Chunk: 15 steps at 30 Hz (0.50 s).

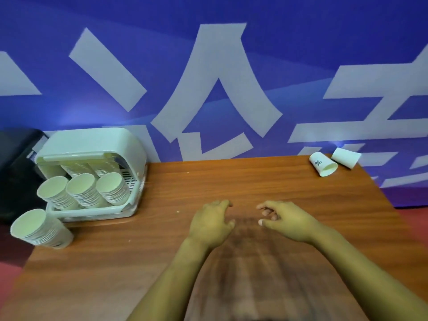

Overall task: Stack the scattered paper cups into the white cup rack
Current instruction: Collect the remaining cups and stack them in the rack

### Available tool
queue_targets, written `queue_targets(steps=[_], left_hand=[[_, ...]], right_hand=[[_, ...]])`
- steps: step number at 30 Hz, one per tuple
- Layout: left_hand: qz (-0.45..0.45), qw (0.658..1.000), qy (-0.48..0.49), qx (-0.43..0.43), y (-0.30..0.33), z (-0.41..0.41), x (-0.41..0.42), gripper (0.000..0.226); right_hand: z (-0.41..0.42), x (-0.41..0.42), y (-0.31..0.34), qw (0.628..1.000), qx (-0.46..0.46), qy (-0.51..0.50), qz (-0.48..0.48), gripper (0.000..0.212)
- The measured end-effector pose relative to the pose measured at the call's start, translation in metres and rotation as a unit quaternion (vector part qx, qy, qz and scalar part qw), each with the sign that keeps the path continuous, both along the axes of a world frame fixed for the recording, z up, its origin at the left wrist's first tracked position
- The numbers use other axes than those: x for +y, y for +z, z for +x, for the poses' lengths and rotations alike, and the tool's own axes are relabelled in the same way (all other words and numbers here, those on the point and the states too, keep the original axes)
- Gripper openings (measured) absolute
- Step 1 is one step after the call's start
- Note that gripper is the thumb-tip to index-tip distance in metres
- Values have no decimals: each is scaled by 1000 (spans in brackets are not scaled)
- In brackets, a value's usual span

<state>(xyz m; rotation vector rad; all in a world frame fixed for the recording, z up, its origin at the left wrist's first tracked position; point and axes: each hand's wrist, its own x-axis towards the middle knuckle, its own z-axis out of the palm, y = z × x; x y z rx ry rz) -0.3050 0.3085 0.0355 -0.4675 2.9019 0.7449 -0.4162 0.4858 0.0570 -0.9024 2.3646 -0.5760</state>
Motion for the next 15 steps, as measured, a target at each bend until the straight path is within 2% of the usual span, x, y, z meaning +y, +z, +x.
queue_targets(steps=[5,15], left_hand=[[8,998,23,-64,-1,-6,26,45],[58,997,36,-28,-5,-40,29,42]], right_hand=[[-15,27,-4,1000,-20,12,1,40],[-34,47,-17,1000,-27,-6,11,39]])
